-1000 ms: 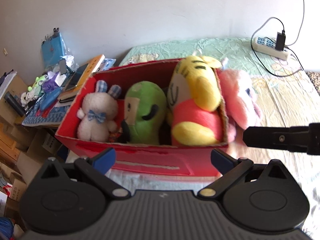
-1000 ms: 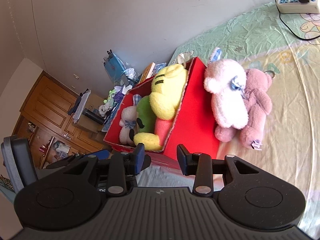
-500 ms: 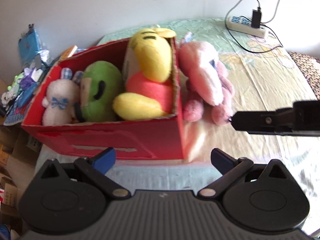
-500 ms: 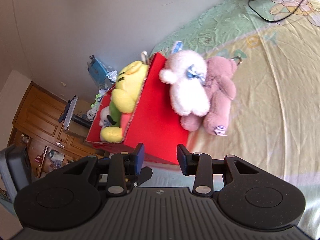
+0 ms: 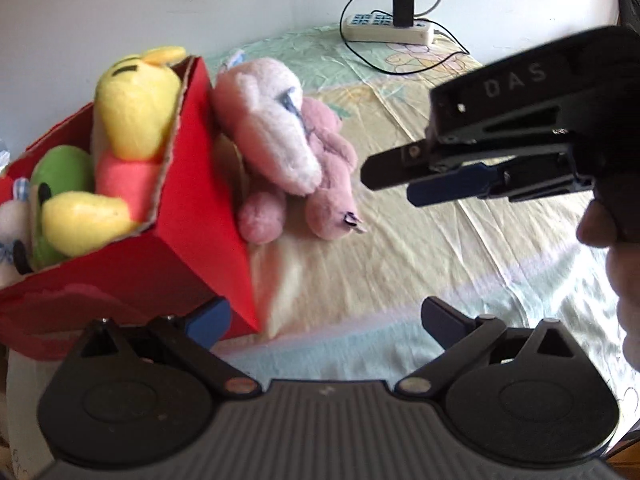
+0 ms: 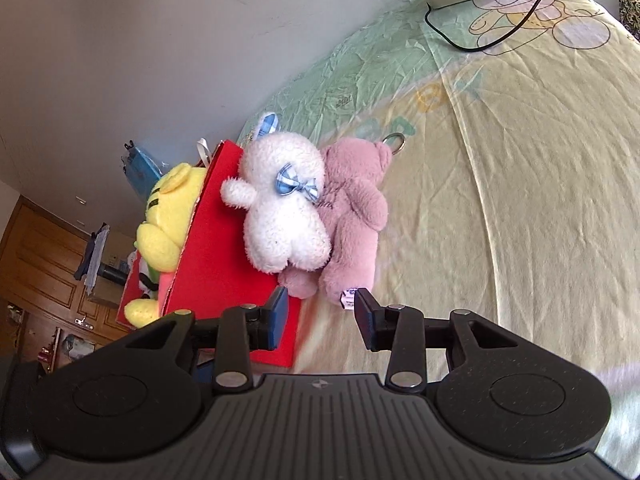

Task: Organize objects
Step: 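Move the right gripper back toward the pink teddy bear on the bed, then grasp the pink teddy bear by its head with the right gripper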

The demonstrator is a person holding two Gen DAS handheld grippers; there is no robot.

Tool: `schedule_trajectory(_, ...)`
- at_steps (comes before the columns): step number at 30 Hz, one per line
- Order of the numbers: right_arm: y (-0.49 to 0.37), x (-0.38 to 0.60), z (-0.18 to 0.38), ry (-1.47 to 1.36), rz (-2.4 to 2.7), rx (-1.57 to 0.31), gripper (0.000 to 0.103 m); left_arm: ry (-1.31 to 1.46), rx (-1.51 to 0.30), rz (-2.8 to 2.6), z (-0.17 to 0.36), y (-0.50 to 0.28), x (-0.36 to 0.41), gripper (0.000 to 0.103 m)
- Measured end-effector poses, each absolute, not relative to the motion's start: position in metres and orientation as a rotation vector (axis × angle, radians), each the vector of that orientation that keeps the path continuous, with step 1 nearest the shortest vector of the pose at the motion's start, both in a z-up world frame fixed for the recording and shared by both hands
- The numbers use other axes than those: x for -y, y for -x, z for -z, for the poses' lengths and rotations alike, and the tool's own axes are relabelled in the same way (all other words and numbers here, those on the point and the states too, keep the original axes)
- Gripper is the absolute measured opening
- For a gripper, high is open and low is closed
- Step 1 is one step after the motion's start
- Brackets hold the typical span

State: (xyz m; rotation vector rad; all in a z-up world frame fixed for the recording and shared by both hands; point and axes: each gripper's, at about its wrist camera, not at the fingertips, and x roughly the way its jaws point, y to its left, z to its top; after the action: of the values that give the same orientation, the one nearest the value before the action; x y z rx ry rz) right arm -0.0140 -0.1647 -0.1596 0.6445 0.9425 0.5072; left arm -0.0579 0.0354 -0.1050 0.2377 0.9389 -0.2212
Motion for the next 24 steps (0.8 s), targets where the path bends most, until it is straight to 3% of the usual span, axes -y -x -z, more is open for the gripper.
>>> schedule_trajectory(17, -0.029, 0.125, 0.194, -0.515, -0.474, -0.987, 0.044, -0.299, -0.942, 0.311, 0.131, 0.053, -0.036, 0.099)
schedule_trajectory(24, -0.031, 0.114, 0.194, -0.450, -0.480, -0.969, 0.037, -0.292, -0.948, 0.332, 0.131, 0.051, -0.038, 0.100)
